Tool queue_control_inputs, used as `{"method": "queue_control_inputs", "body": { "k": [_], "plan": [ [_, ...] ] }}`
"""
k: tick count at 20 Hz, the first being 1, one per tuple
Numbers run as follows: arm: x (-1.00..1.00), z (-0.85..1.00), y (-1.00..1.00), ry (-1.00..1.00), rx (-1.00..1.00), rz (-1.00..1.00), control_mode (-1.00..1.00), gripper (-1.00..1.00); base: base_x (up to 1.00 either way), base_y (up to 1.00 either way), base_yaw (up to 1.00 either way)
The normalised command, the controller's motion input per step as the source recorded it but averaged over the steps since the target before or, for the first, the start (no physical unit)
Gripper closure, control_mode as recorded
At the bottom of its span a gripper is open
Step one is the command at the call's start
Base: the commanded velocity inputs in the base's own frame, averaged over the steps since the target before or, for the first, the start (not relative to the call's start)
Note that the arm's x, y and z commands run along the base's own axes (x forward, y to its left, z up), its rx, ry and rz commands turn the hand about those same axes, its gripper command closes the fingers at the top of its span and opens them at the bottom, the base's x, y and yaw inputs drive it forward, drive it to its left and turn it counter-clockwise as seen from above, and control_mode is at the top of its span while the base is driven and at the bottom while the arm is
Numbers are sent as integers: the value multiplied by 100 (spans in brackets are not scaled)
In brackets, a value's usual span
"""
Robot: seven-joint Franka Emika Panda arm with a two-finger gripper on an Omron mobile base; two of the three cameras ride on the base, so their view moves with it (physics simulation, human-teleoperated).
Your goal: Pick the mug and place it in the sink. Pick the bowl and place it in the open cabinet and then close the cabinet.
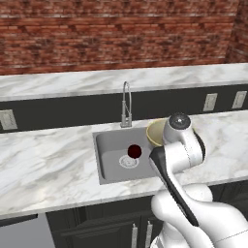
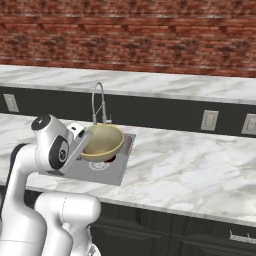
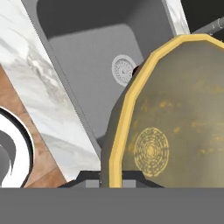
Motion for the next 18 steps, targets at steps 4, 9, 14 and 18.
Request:
{"method": "queue_control_inputs", "body": {
  "k": [4,9,14,18],
  "plan": [
    [0,0,0,0,0,0,100,100,-1,4,-24],
    [0,0,0,0,0,0,100,100,-5,44,-58],
    [0,0,0,0,0,0,100,100,2,20,-59],
    [0,0,0,0,0,0,100,100,12,10,-64]
  ]
}}
